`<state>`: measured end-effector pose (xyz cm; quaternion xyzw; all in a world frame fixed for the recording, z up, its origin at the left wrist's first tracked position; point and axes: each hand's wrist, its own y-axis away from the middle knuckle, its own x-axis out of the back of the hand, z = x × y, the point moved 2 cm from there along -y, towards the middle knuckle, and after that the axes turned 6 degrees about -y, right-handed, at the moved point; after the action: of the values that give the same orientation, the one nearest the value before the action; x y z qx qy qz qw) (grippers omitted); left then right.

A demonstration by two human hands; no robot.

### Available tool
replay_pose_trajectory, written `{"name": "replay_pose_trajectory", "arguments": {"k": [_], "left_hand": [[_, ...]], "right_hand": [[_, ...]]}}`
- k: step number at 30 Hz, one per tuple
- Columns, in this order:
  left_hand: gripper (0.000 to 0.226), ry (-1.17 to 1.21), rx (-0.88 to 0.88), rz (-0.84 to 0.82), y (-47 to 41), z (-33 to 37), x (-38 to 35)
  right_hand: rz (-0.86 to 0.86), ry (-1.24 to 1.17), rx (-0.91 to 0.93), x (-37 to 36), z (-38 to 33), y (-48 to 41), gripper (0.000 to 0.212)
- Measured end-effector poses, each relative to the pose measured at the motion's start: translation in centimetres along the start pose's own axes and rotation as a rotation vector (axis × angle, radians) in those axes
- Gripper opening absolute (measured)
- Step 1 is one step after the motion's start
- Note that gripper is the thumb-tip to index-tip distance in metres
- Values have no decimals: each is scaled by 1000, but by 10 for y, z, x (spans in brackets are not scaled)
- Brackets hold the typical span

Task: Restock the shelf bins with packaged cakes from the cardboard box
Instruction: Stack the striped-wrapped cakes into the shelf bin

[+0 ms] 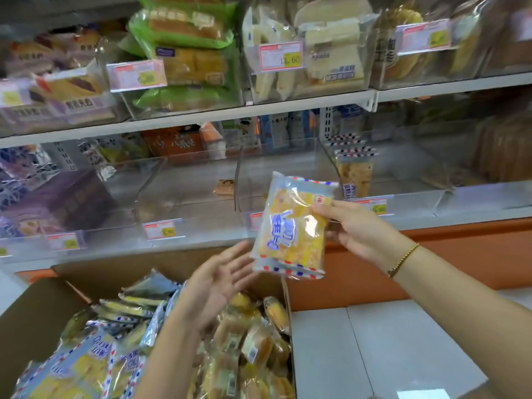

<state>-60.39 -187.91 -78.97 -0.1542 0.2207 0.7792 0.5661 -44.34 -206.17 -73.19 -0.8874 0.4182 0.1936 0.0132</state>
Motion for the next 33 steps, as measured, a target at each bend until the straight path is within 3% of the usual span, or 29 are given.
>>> {"name": "replay_pose_trajectory", "arguments": {"k": [3, 6, 8, 12, 13, 16, 18, 21, 25, 29, 33], "left_hand": [[103, -336, 22, -40, -12, 12, -12], [68, -544, 41, -130, -25, 13, -51], [43, -565, 32, -71, -36, 16, -66], [40, -453, 29, 14, -62, 28, -88], [42, -451, 21, 15, -67, 31, -95], [46, -501, 28, 5, -83, 34, -119], [45, -515, 48, -30, -95, 33, -137], [56, -583, 34, -98, -115, 34, -155], [78, -1203, -95, 50, -147, 33, -162], [86, -1678, 42, 13, -165, 10, -158], [80, -1877, 72, -44, -167, -4, -155]], "right_hand": [[-124, 290, -74, 12, -12, 0, 12], [-189, 366, -101, 14, -15, 0, 9], [-150, 362, -36, 17, -18, -3, 13], [-48, 394, 23, 36, -38, -10, 88], [-62, 432, -23, 42, -43, -10, 87], [-103, 469, -161, 62, -59, -6, 33], [-66, 380, -177, 82, -67, -9, 14], [50, 281, -139, 117, -88, -18, 15], [169, 300, 66, 156, -127, -36, 15], [219, 346, 168, 173, -151, -68, 22], [234, 414, 186, 181, -146, -104, 25]]}}
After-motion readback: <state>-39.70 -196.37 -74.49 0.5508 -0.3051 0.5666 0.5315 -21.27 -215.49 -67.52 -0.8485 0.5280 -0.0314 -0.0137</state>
